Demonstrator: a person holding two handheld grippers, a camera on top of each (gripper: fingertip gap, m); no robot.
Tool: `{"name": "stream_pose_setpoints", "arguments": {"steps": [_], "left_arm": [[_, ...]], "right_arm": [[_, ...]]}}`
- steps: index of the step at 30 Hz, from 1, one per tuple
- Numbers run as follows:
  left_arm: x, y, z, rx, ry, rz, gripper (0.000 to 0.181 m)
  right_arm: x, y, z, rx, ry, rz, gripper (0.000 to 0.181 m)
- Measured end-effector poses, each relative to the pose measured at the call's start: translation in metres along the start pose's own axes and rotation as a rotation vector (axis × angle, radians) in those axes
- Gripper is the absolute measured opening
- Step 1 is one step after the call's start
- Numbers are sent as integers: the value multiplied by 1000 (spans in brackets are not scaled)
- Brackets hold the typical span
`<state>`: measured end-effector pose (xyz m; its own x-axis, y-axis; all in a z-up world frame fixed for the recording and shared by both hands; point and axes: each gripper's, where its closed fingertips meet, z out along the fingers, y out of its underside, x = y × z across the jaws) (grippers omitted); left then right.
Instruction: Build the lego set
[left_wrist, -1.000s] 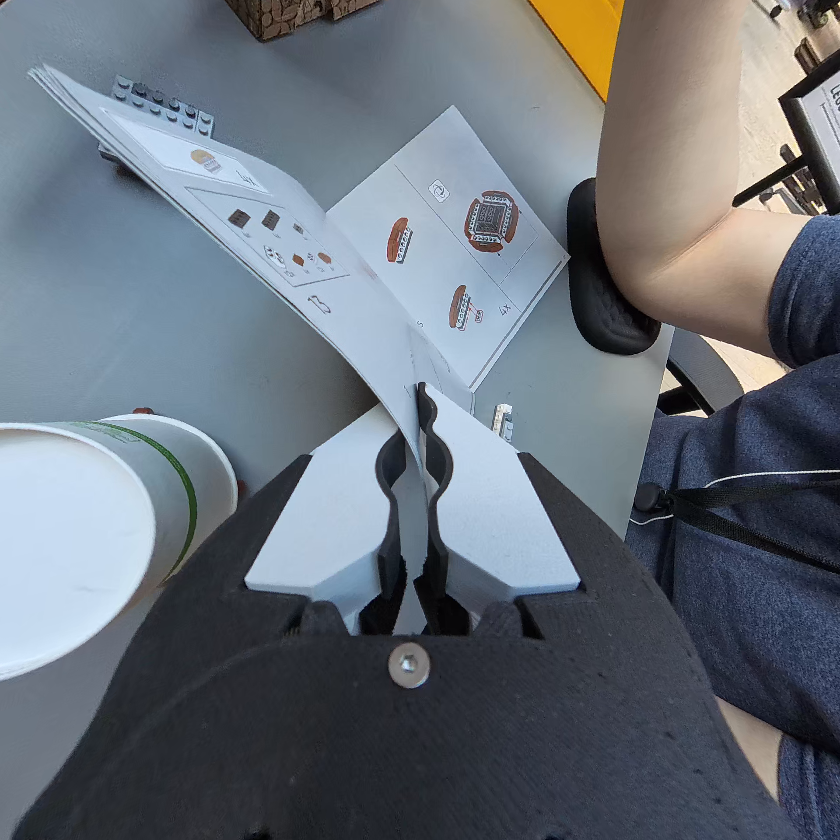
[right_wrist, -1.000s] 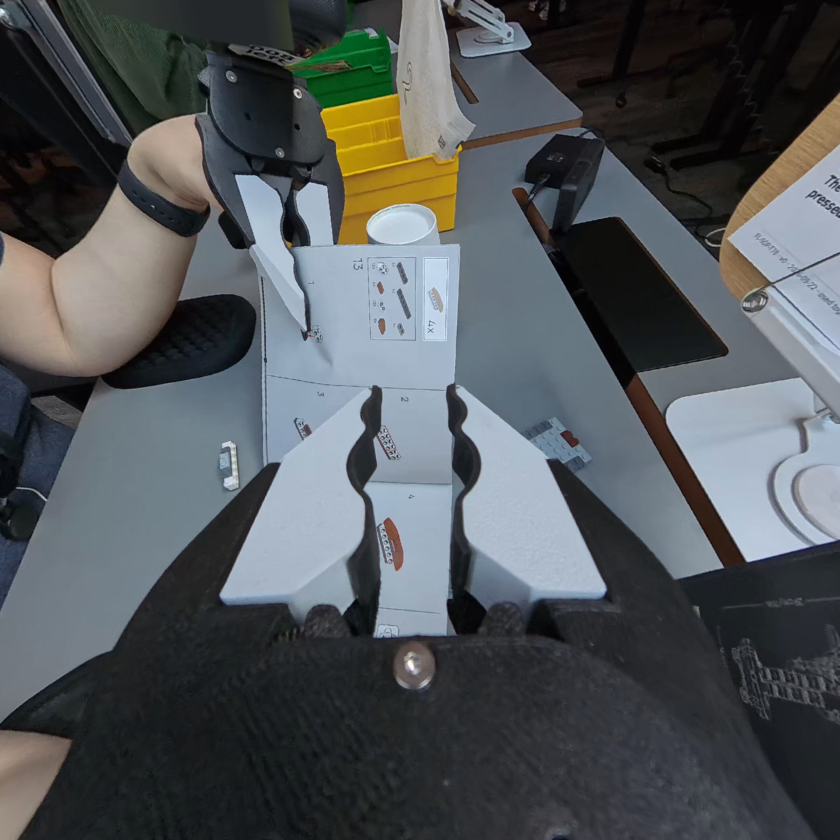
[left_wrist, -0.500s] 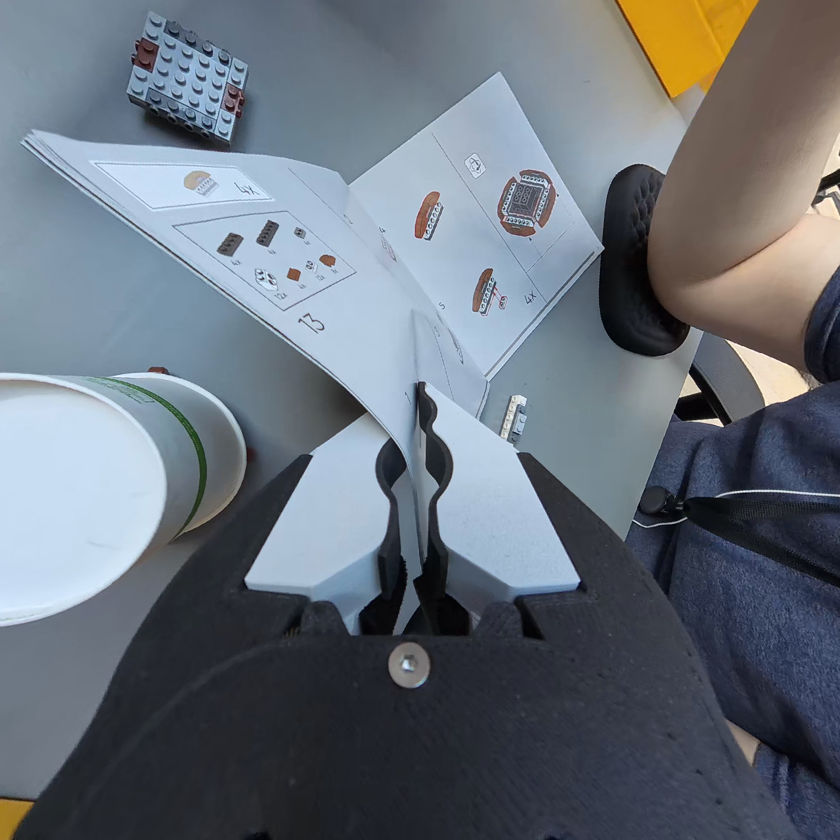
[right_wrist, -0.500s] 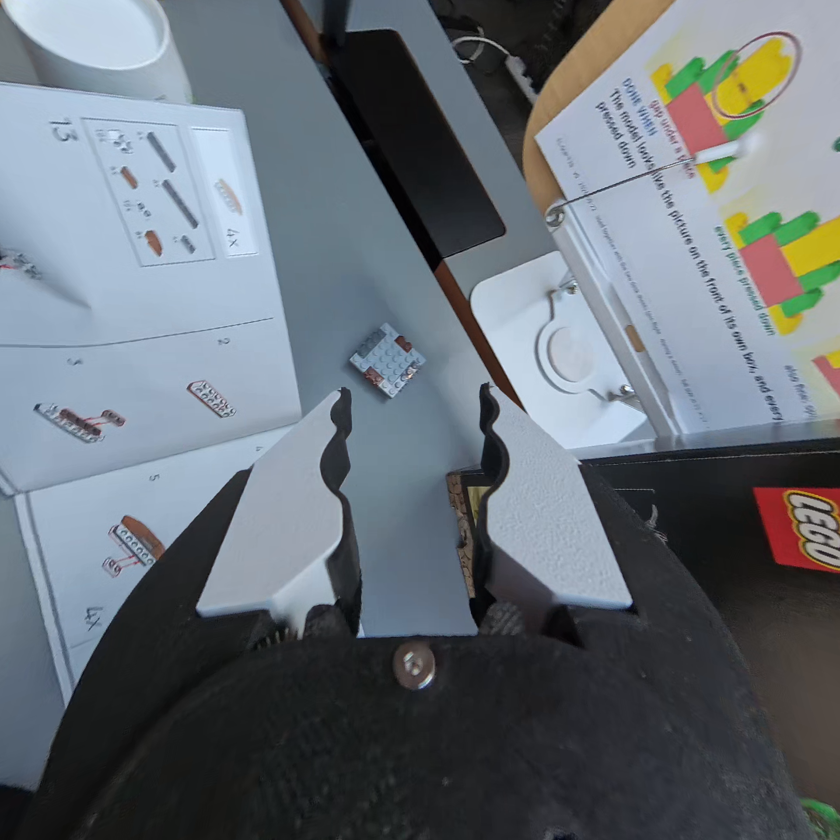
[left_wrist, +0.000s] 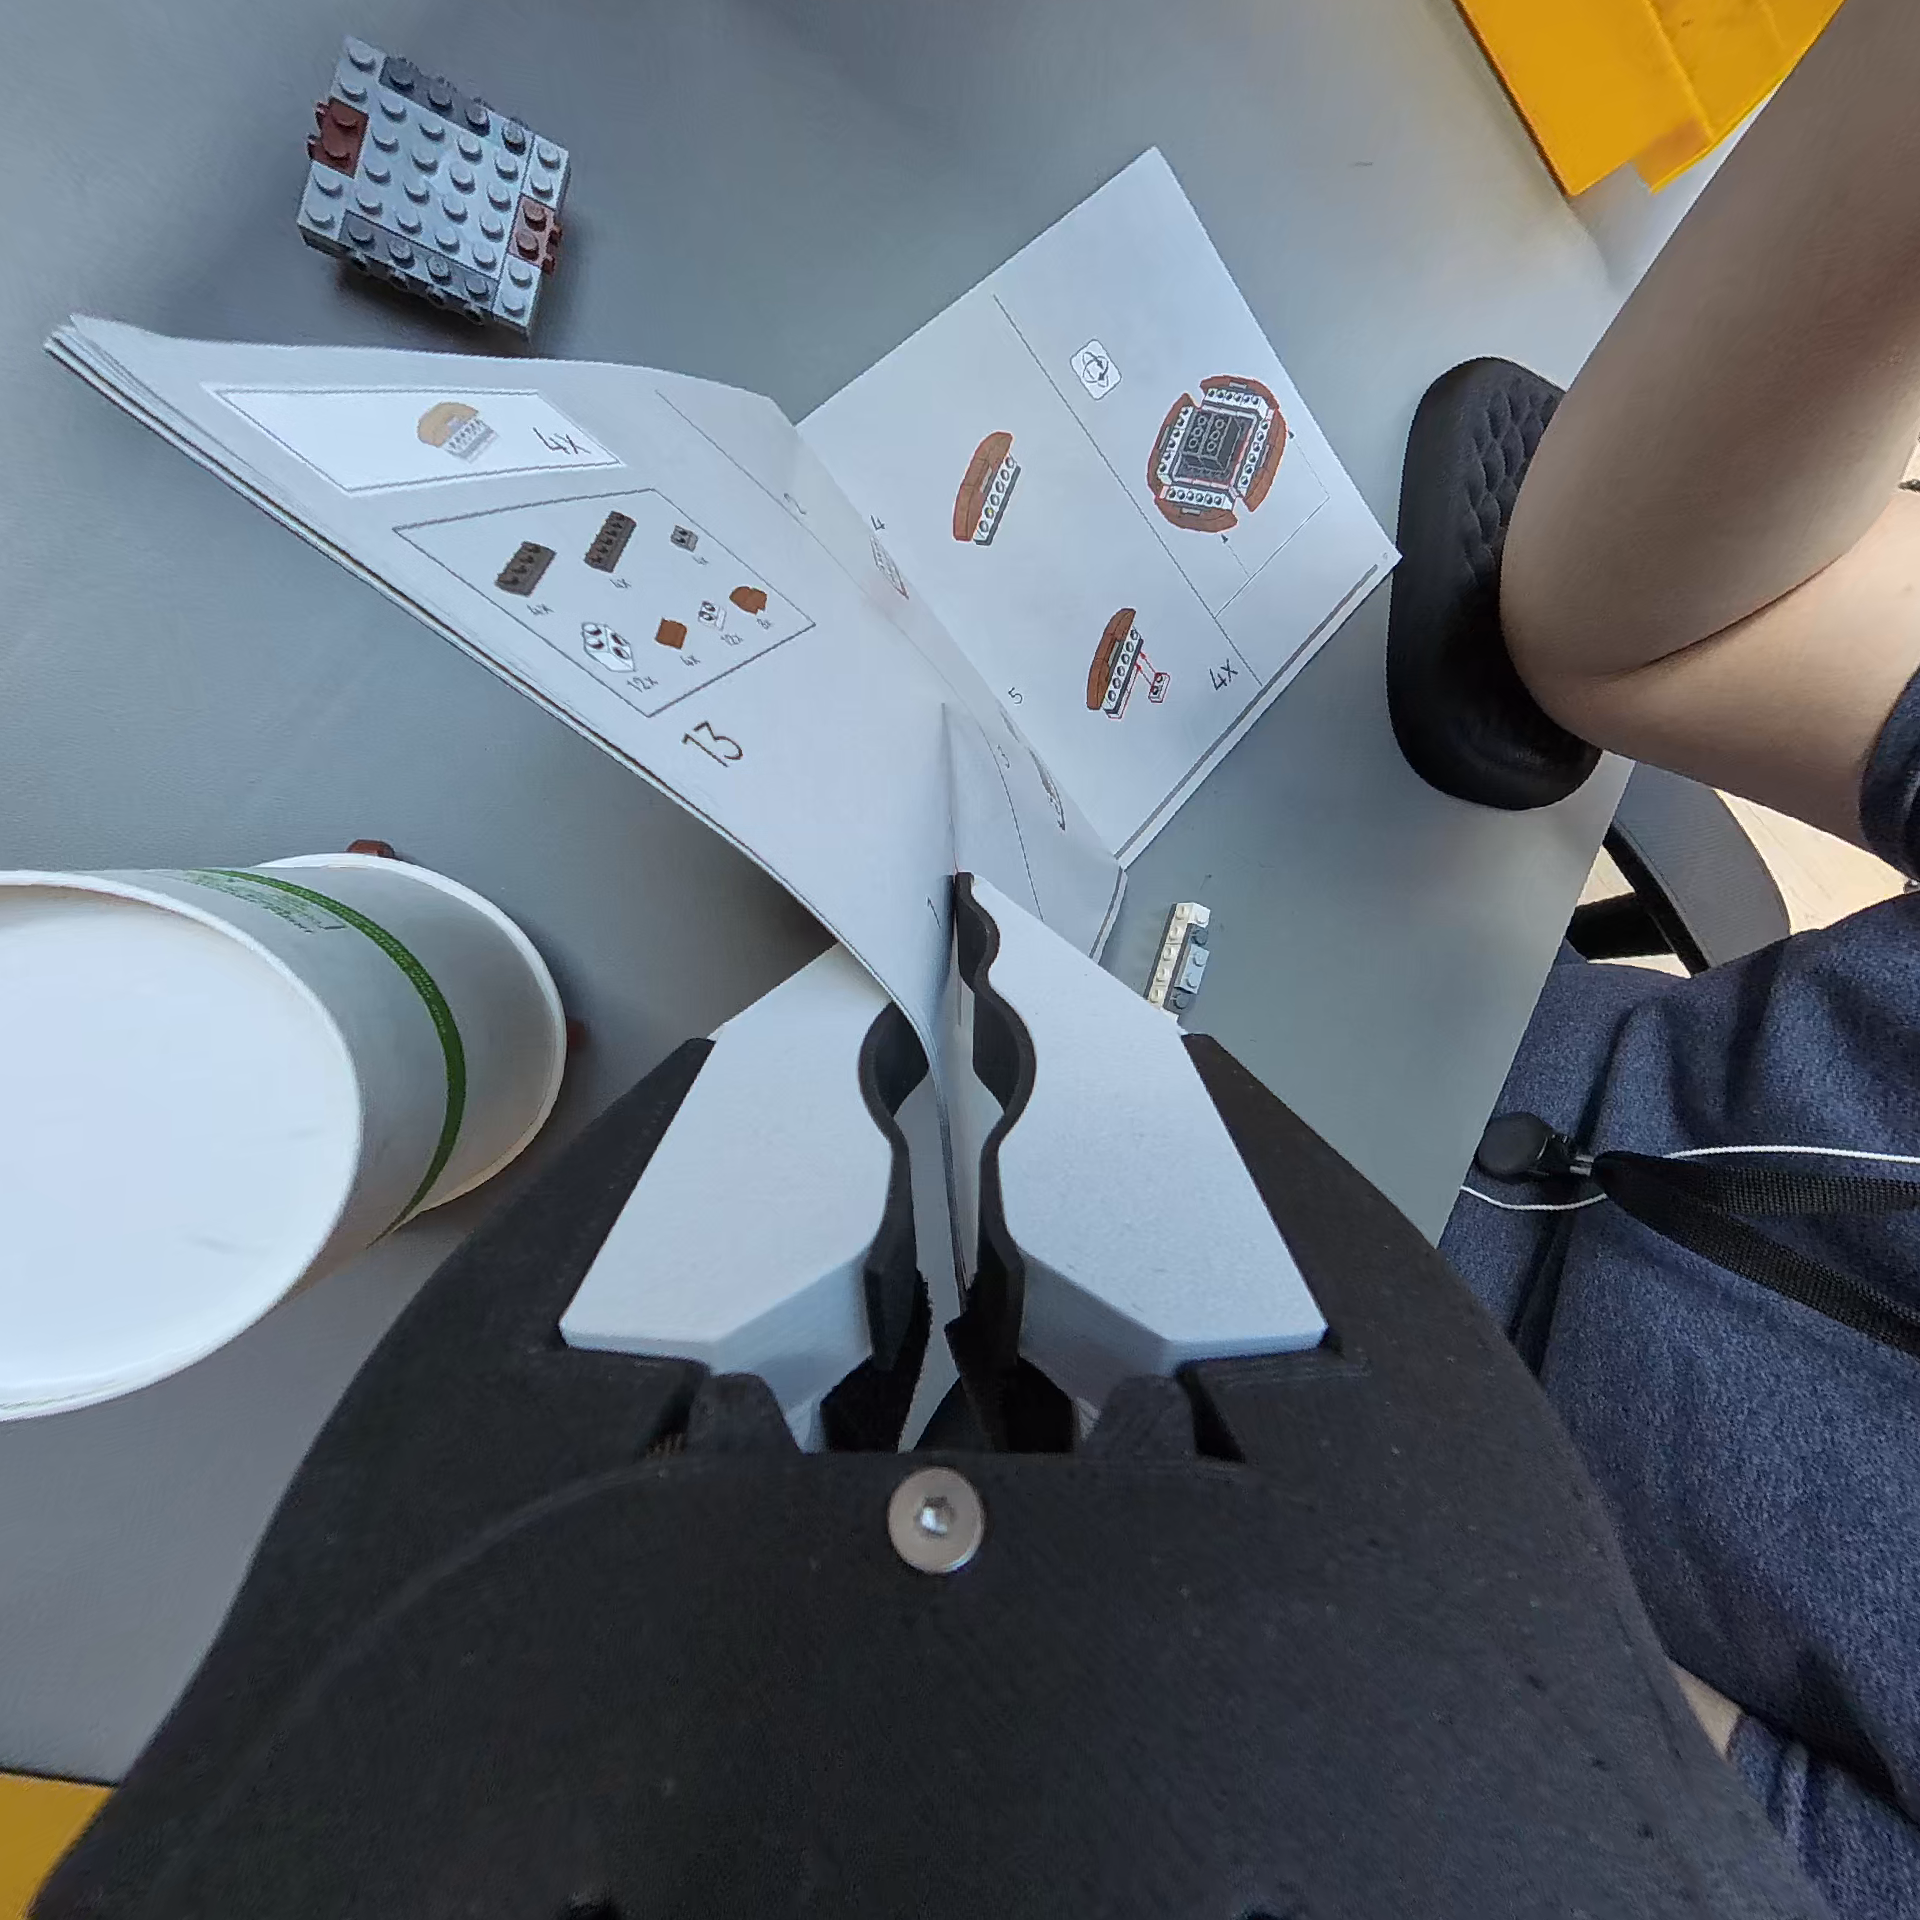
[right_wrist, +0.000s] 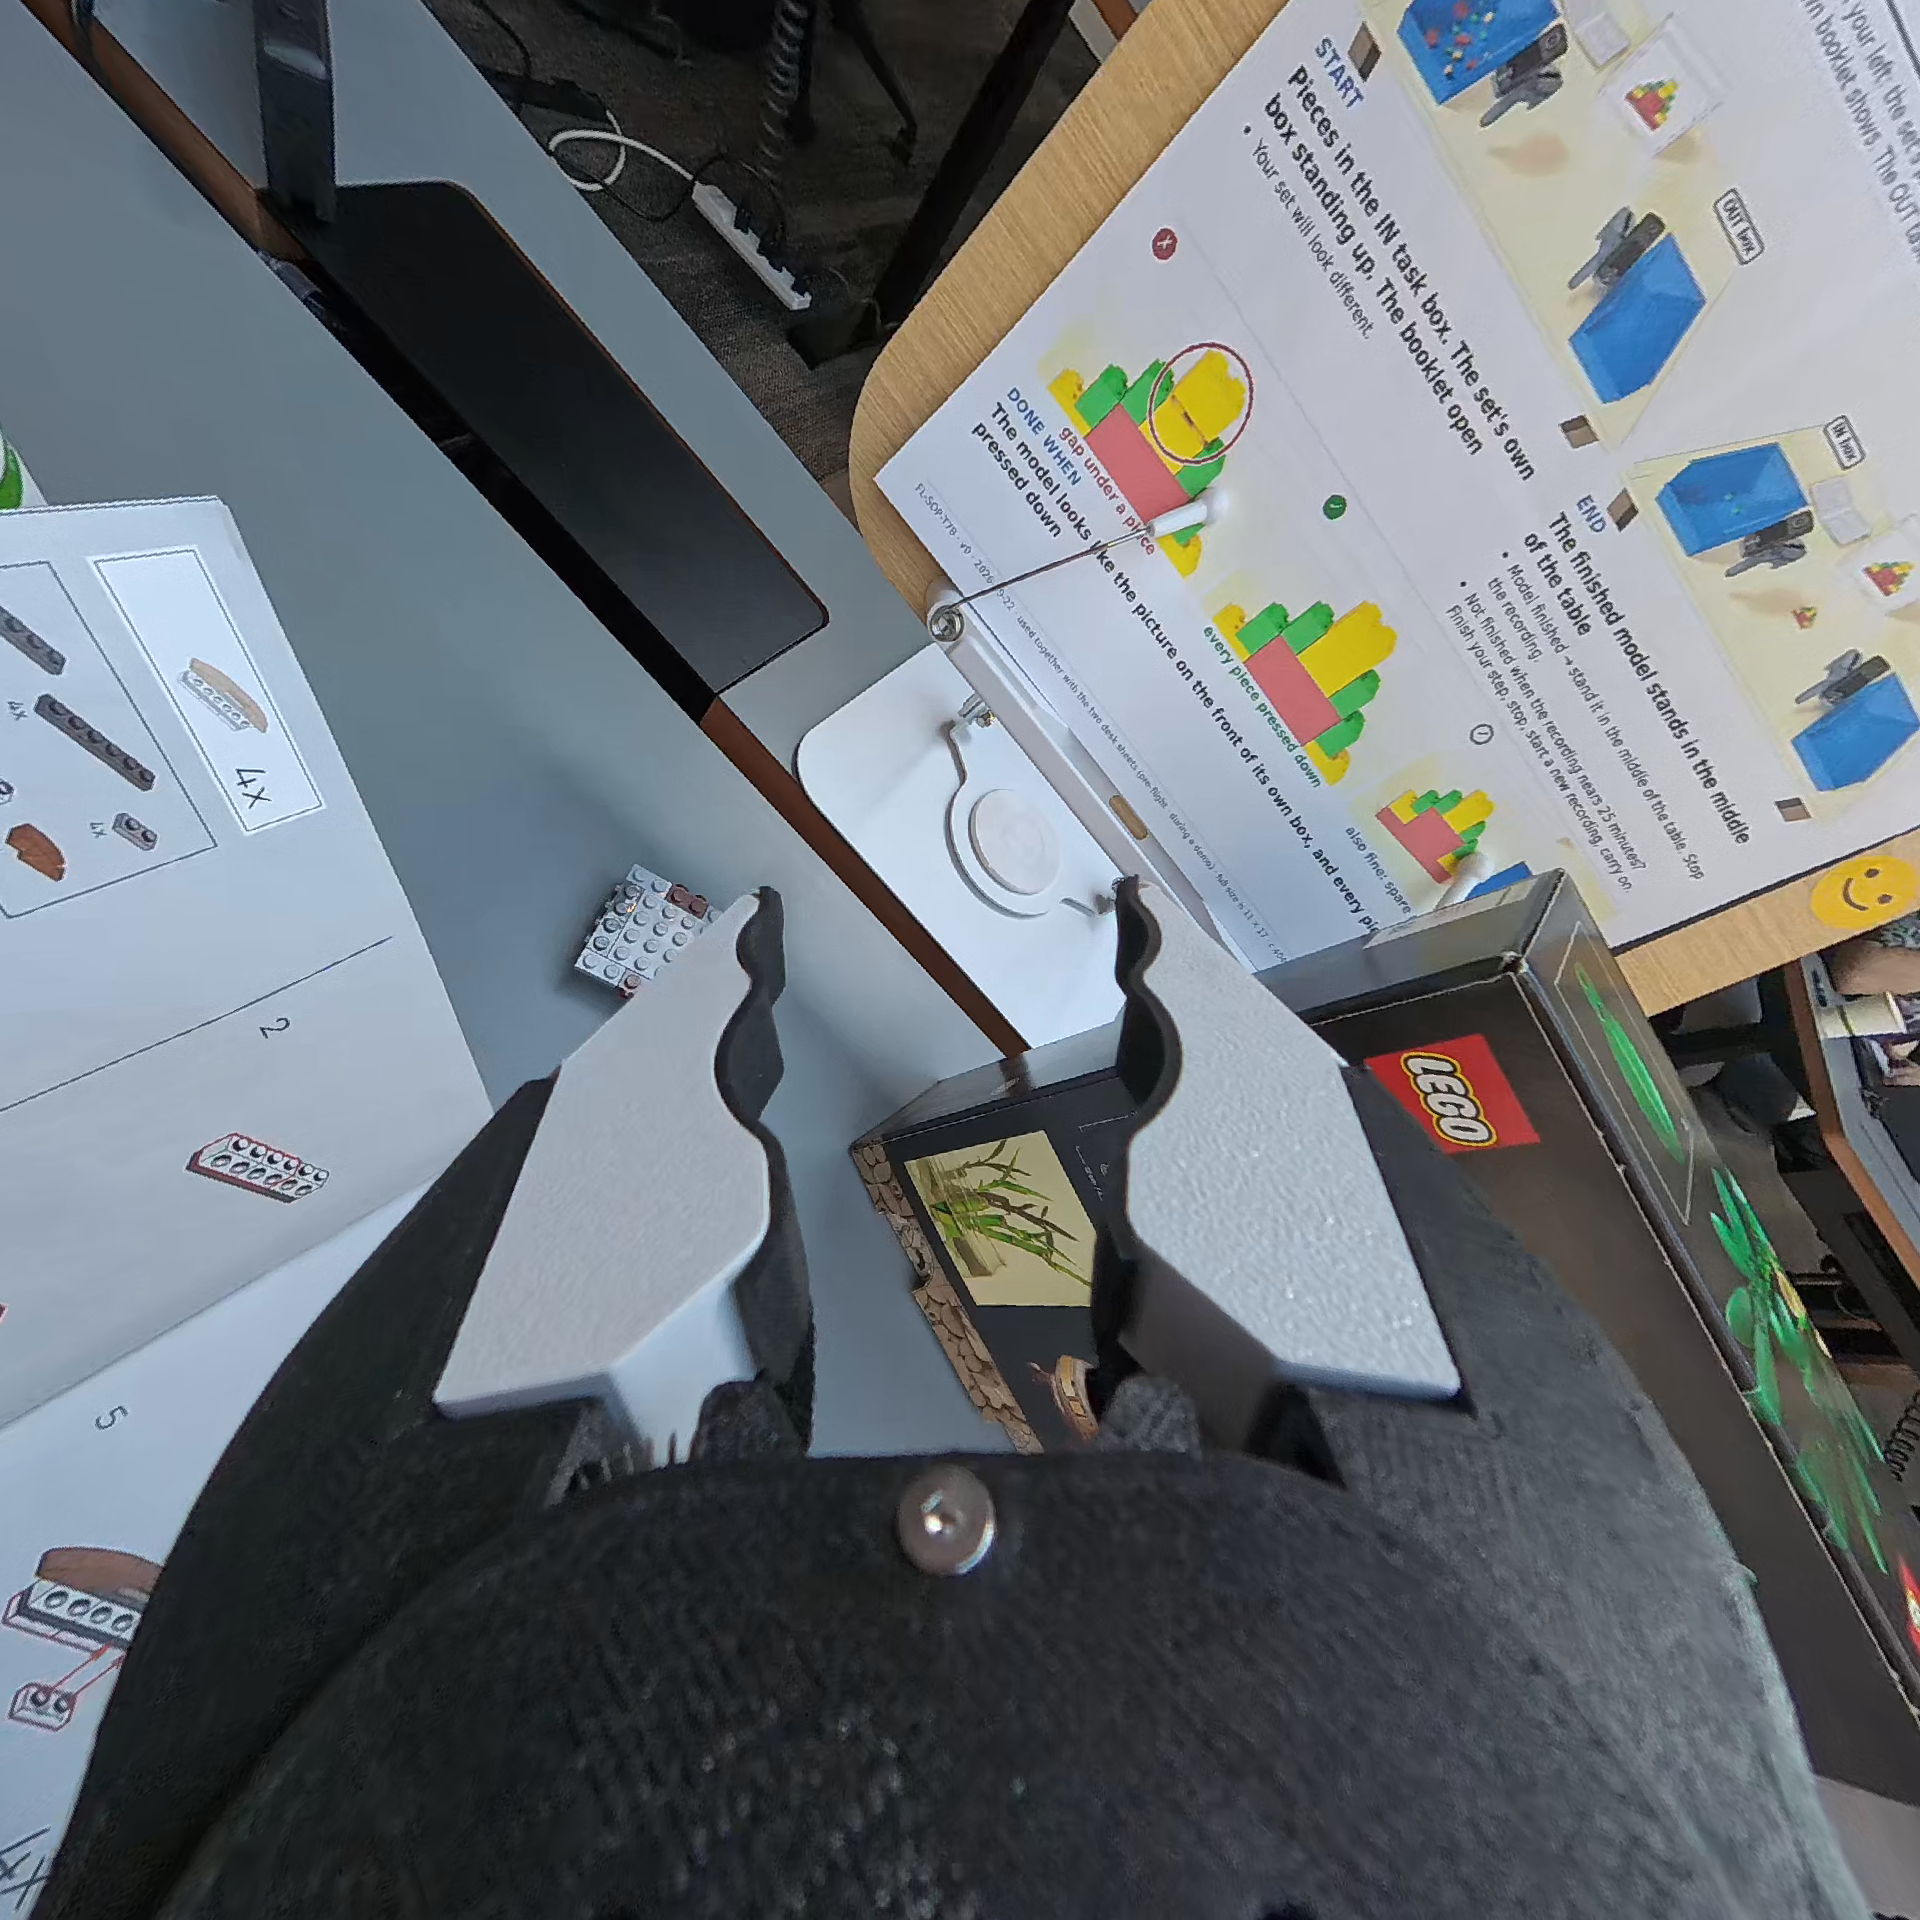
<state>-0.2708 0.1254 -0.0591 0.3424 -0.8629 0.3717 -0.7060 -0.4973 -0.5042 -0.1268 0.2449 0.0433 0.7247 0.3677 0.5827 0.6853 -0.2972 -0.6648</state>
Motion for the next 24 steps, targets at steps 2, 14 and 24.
{"name": "stream_pose_setpoints", "arguments": {"steps": [2,14,24], "left_arm": [[0,0,0,-2,-2,-1,0],[0,3,-1,-25,-29,10,0],[1,3,0,-37,-43,16,0]], "right_arm": [[-2,1,2,-3,-8,-4,64],[-73,111,-23,-309,-680,-123,59],[-86,209,1,-657,-825,15,39]]}}
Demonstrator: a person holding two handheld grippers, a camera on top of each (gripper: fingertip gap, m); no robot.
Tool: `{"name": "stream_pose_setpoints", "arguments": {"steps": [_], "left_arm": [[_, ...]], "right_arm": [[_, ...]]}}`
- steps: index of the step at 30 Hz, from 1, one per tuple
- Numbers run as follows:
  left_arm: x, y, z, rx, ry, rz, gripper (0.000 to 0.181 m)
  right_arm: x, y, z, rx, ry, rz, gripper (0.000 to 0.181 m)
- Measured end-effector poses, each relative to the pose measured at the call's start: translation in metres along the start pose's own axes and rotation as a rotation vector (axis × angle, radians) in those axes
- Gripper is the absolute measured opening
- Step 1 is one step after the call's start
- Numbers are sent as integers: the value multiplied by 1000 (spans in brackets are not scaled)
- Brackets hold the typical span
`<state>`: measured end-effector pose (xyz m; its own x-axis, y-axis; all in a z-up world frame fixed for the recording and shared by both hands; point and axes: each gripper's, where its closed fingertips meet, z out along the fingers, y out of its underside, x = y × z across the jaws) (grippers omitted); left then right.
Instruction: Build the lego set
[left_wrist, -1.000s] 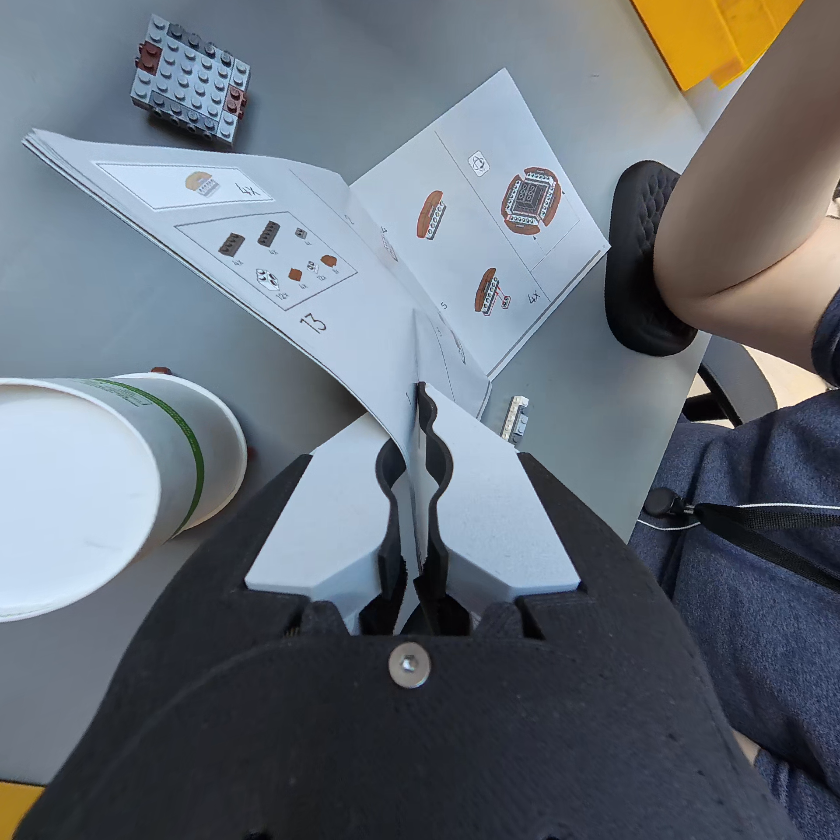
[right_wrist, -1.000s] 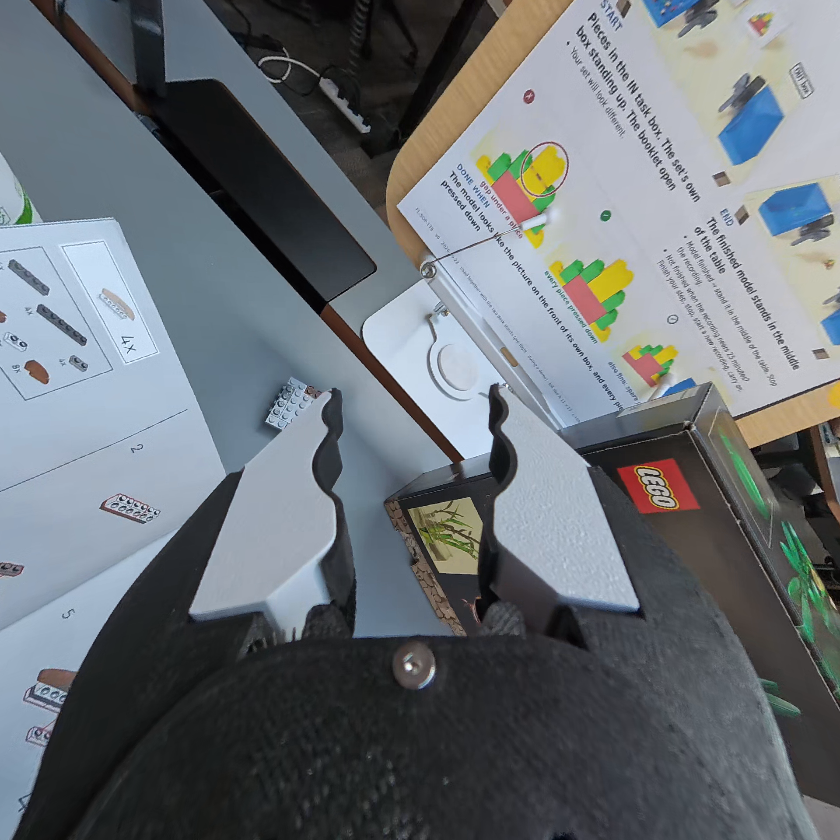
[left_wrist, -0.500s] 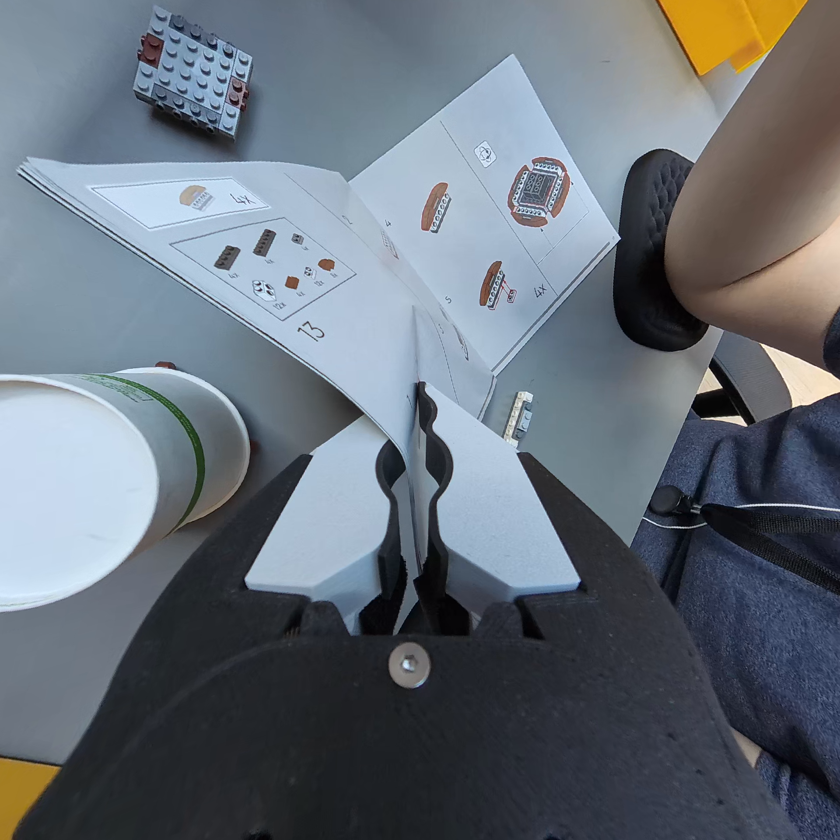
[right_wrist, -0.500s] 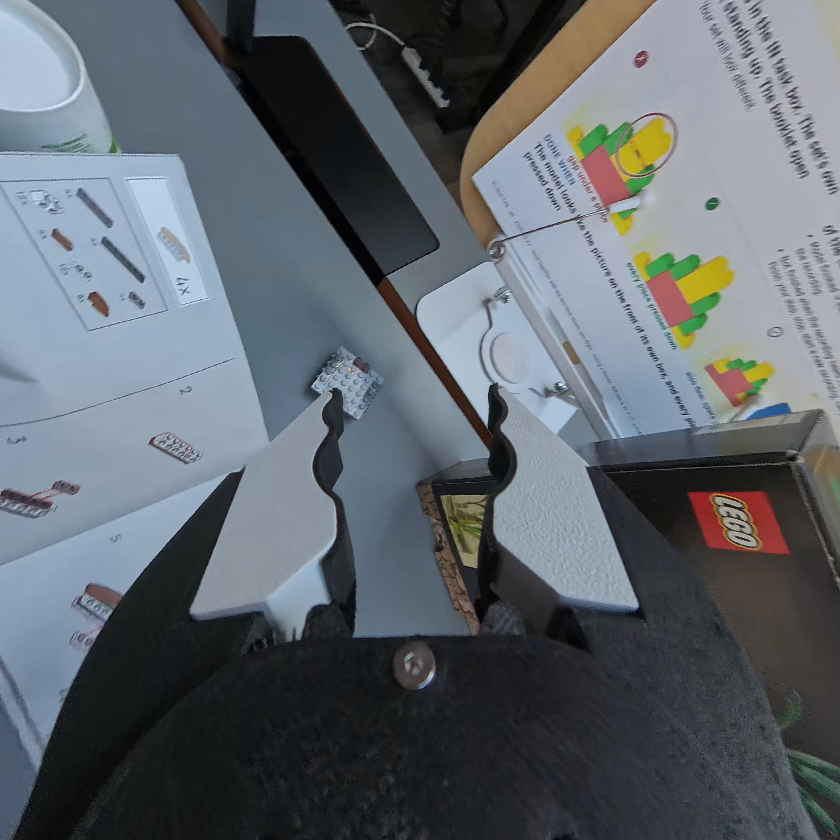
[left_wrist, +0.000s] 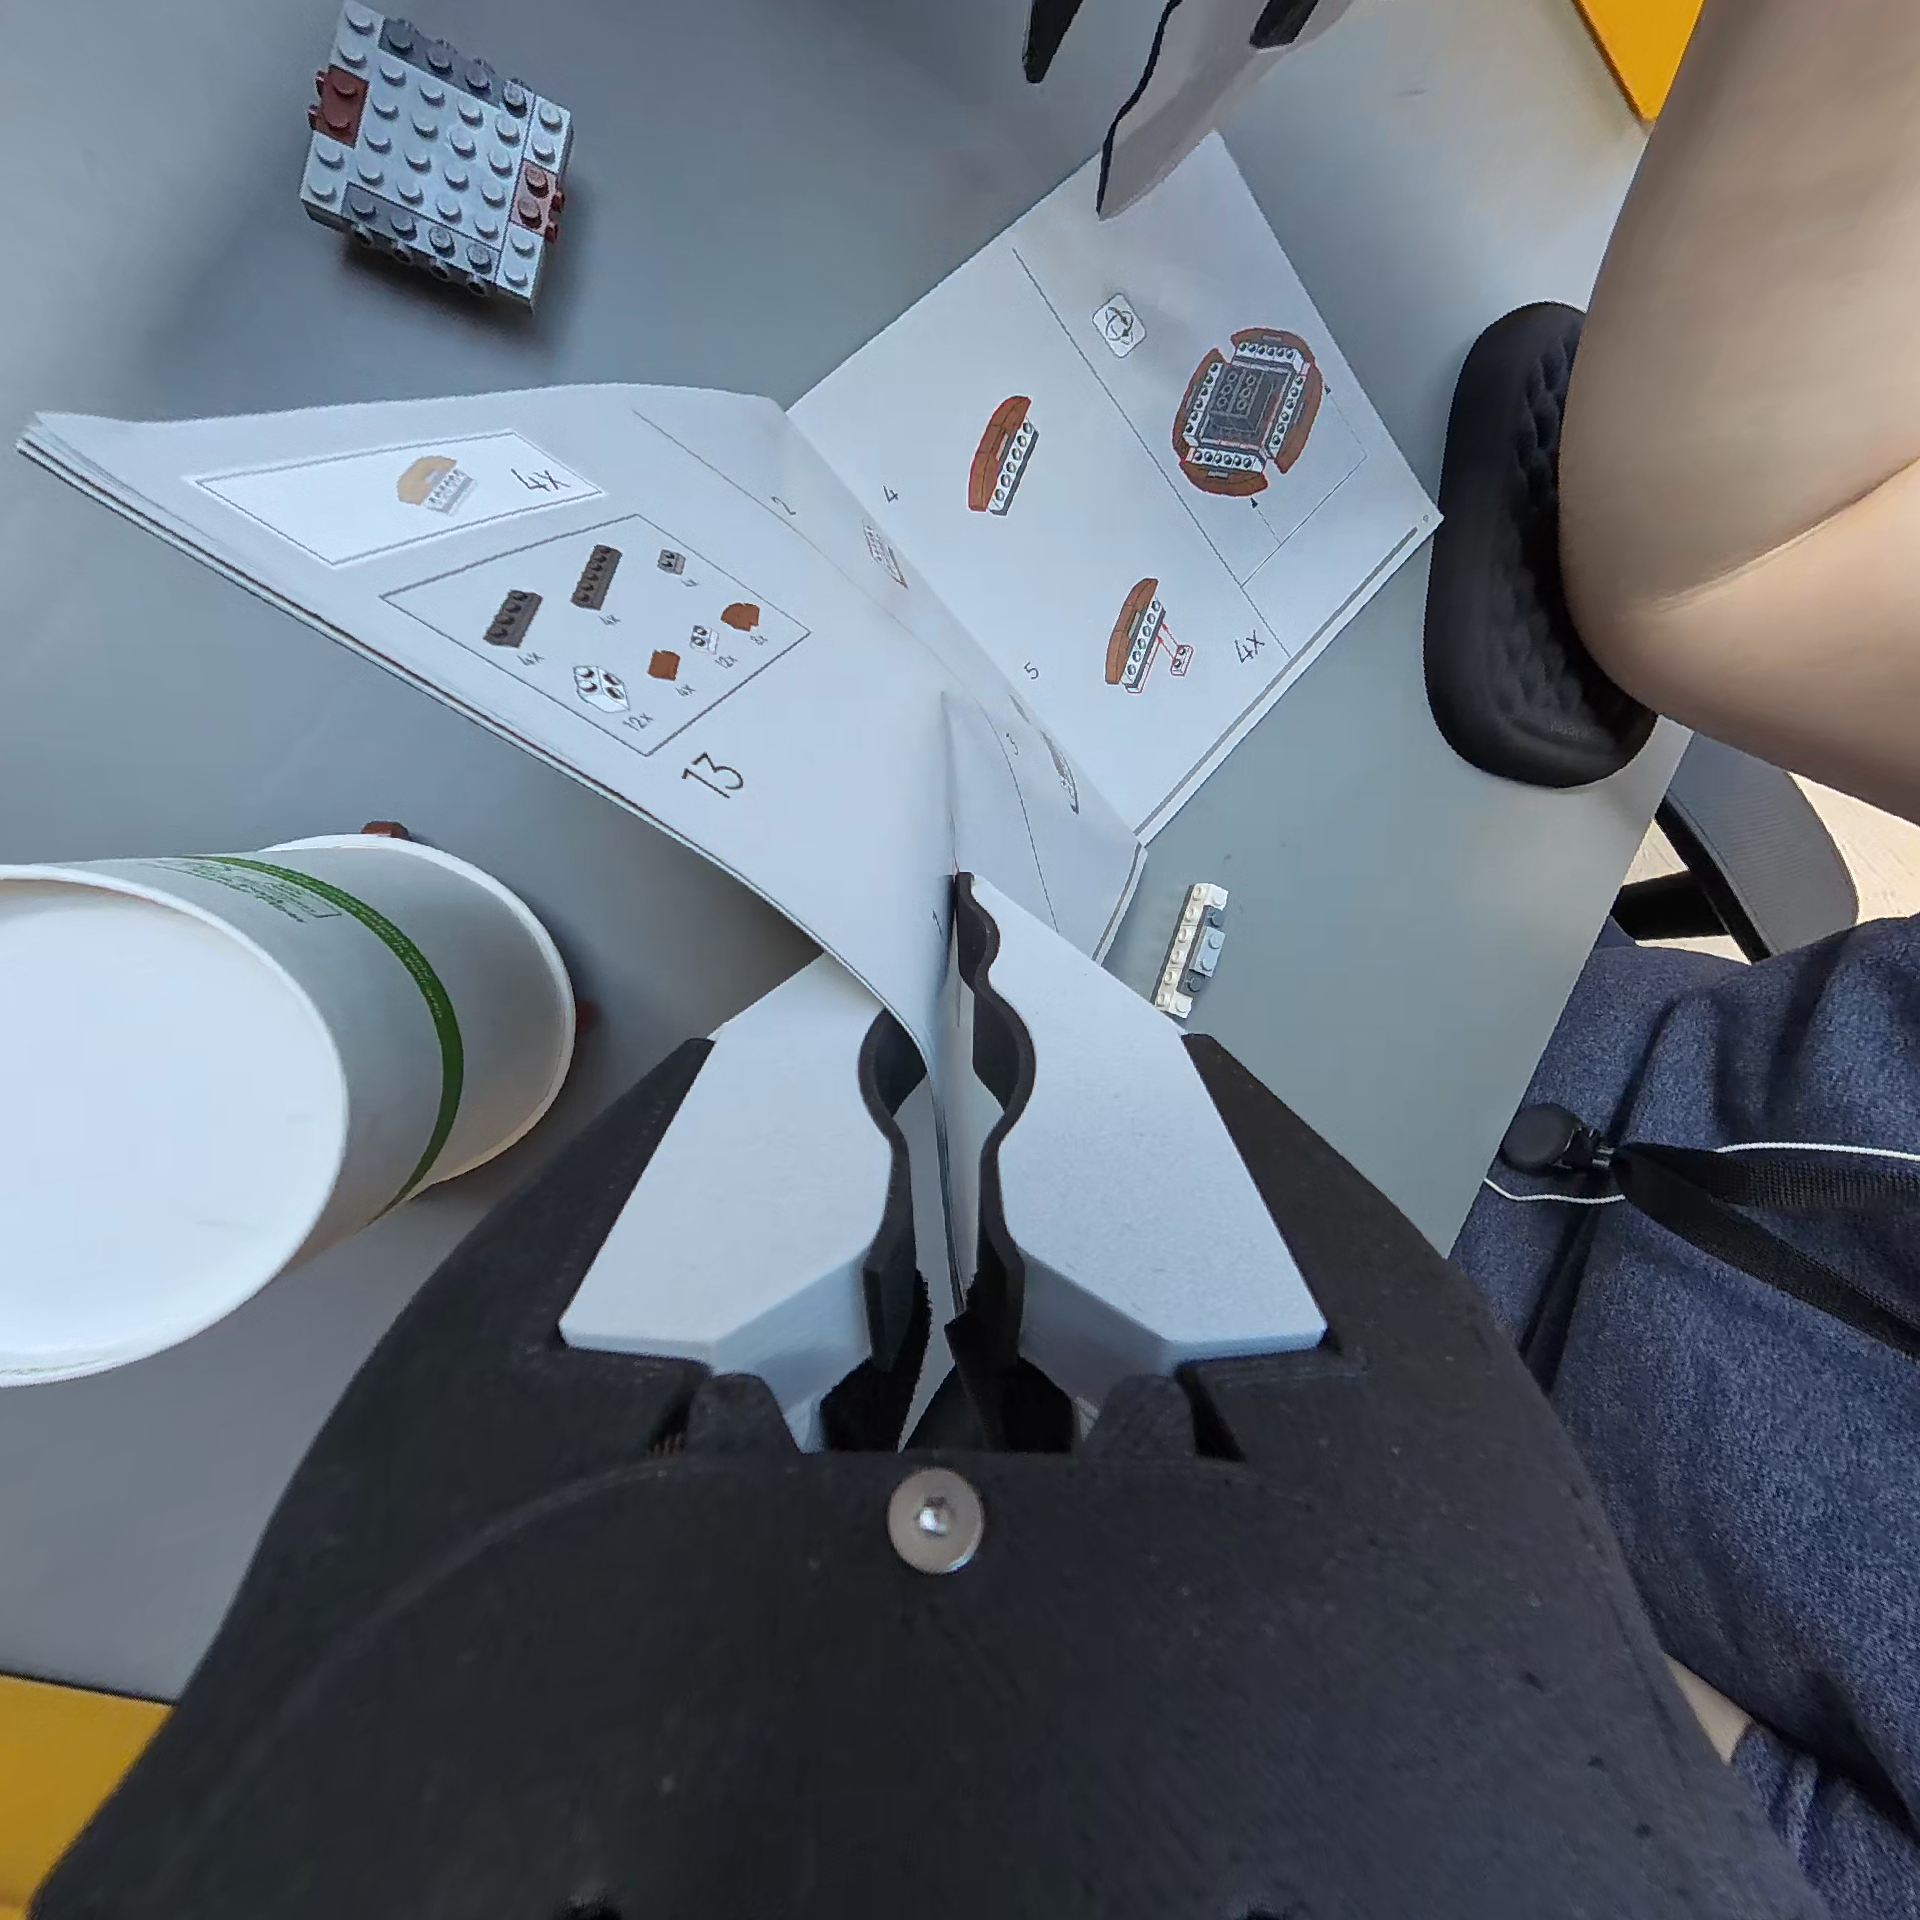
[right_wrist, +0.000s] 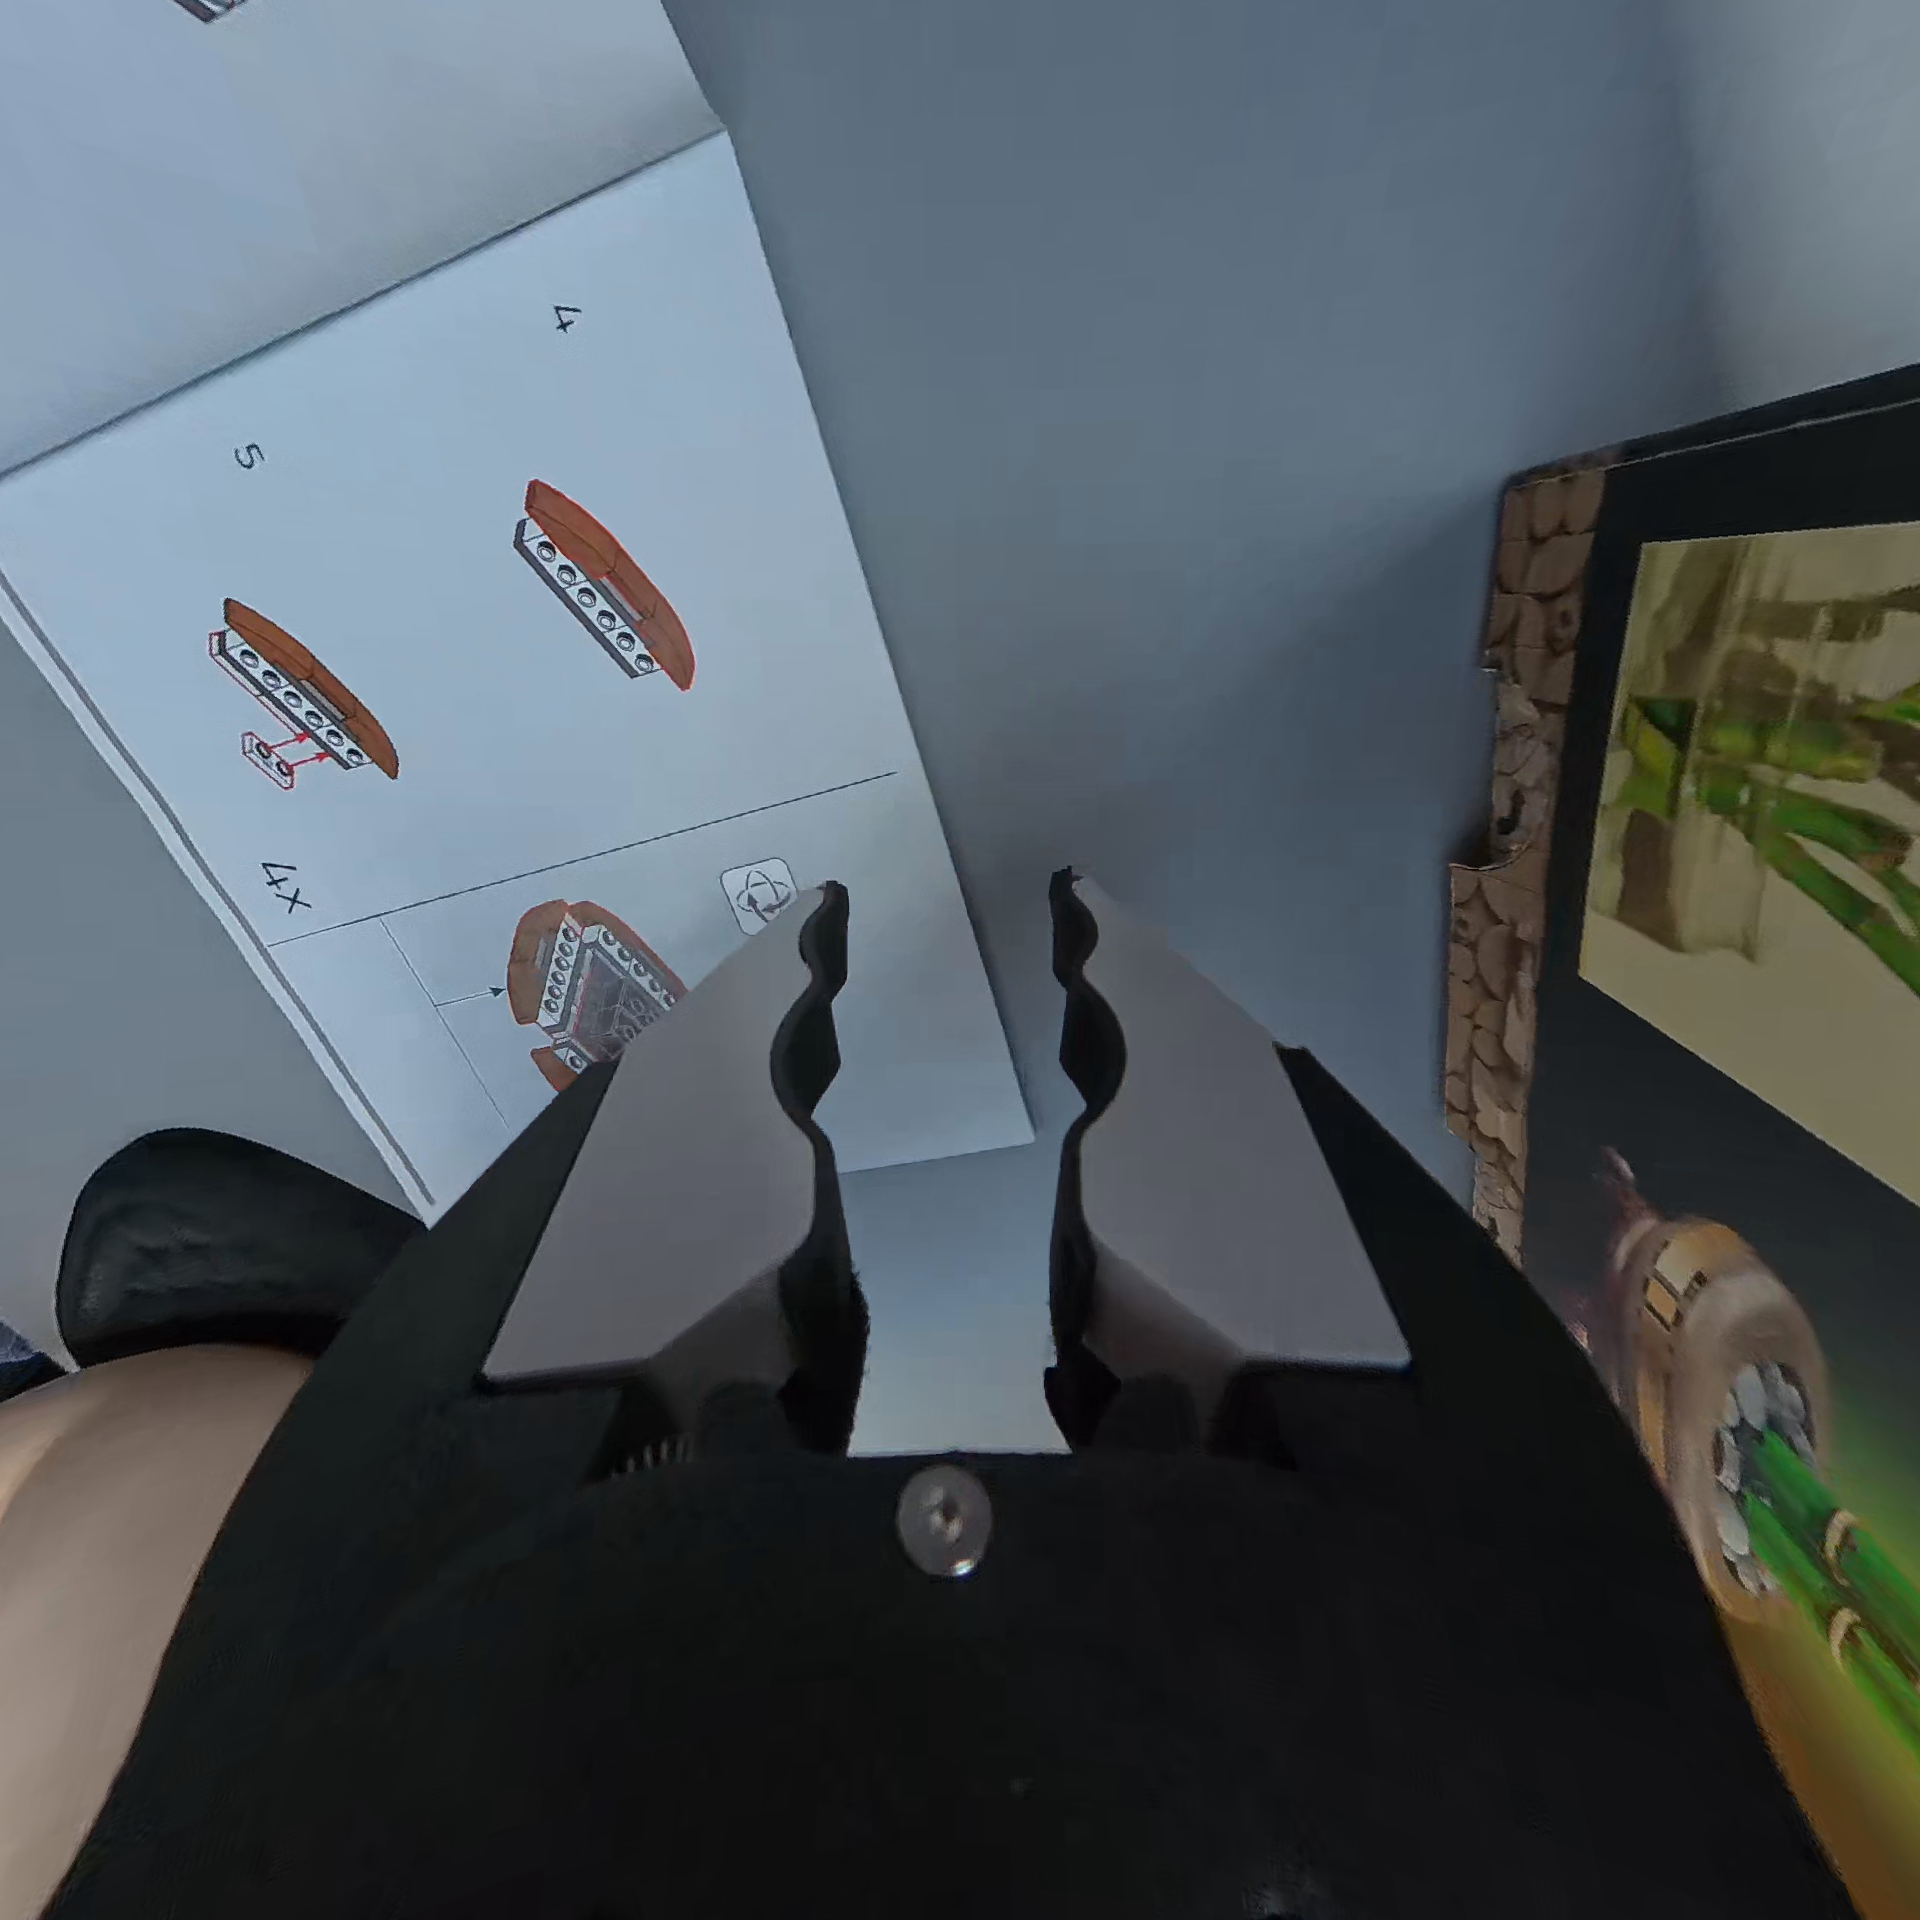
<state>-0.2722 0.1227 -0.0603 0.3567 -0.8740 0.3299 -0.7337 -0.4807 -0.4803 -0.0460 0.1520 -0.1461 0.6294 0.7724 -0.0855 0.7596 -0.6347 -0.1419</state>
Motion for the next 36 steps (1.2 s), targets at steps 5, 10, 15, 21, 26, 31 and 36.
{"name": "stream_pose_setpoints", "arguments": {"steps": [5,10,15,21,26,31,36], "left_arm": [[0,0,1,-5,-3,0,0],[-1,1,3,-15,-4,-4,0],[-2,3,4,-24,-3,-3,0],[-2,4,4,-28,0,-8,0],[-4,10,8,-71,-17,-41,0],[-3,6,16,-93,-49,-73,1],[1,11,22,-130,-15,-129,4]], "right_arm": [[3,9,6,-46,5,3,39],[5,16,10,-74,3,7,37],[5,16,14,-86,-8,2,34],[5,15,15,-90,-2,2,32],[0,14,9,-88,-10,-1,31],[-24,-14,-23,14,55,-62,46],[-78,-50,-38,122,182,-343,70]]}}
